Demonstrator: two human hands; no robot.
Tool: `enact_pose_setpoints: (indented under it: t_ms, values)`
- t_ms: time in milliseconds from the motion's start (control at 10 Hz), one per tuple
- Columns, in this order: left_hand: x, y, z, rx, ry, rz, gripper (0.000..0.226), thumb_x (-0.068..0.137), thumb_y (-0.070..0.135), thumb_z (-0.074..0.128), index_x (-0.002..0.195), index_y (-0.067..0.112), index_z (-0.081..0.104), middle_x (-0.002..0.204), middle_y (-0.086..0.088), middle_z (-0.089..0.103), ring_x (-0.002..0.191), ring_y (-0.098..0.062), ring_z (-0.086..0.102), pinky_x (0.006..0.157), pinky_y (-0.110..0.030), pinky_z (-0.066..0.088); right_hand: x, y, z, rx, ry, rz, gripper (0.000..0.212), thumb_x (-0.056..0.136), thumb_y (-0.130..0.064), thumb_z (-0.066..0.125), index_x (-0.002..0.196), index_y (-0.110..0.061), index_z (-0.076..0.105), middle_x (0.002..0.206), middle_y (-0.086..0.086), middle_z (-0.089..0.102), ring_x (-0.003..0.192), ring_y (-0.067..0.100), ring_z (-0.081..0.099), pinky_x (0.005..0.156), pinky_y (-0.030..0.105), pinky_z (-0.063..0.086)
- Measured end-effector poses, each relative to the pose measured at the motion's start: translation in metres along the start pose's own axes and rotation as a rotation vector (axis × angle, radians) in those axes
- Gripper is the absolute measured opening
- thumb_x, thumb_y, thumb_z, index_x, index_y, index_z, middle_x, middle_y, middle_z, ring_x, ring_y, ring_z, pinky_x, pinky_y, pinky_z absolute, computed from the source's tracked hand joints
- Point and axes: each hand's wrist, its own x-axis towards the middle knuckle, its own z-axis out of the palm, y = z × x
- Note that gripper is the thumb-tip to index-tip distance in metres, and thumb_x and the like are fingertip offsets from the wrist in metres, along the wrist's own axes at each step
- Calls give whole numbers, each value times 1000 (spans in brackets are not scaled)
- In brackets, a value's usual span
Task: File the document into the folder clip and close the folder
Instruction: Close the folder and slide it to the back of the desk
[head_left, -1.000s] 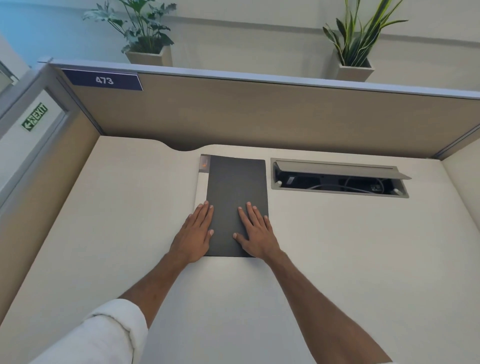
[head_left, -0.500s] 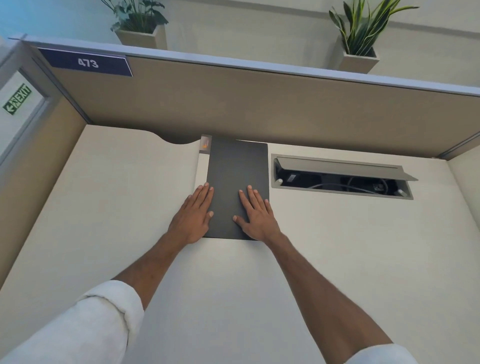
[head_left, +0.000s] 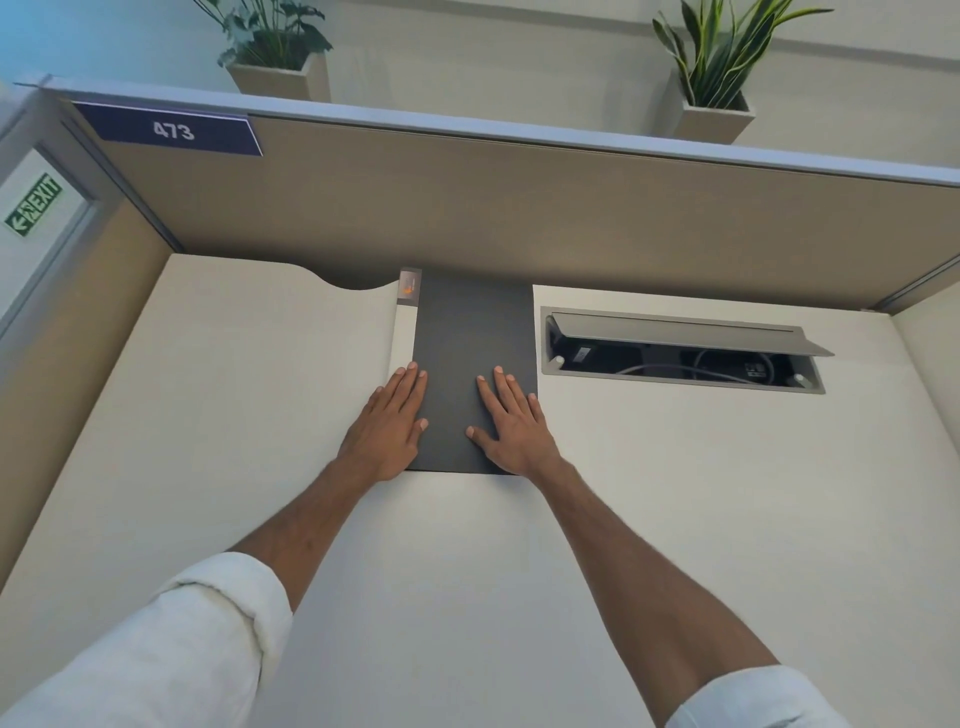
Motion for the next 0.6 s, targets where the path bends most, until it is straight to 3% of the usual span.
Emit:
enact_pose_setpoints:
  t_ms: [400,600]
  values:
    - [-10,25,-22,82,31,28,65,116,36,29,173,16,7,182,-3,0,169,-22,2,137,-46,12,-26,-11,-12,-21,113,15,71,111,-53,33,171,-29,3,179,0,-8,166,23,-7,132,54,3]
    - [-35,68,-37,147,173,73,66,115,40,25,173,15,6,182,-4,0,169,-24,2,136,-49,18,-72,-8,-39,-46,262,39,66,113,-47,28,171,-24,7,180,3,-6,166,23,-6,130,57,1]
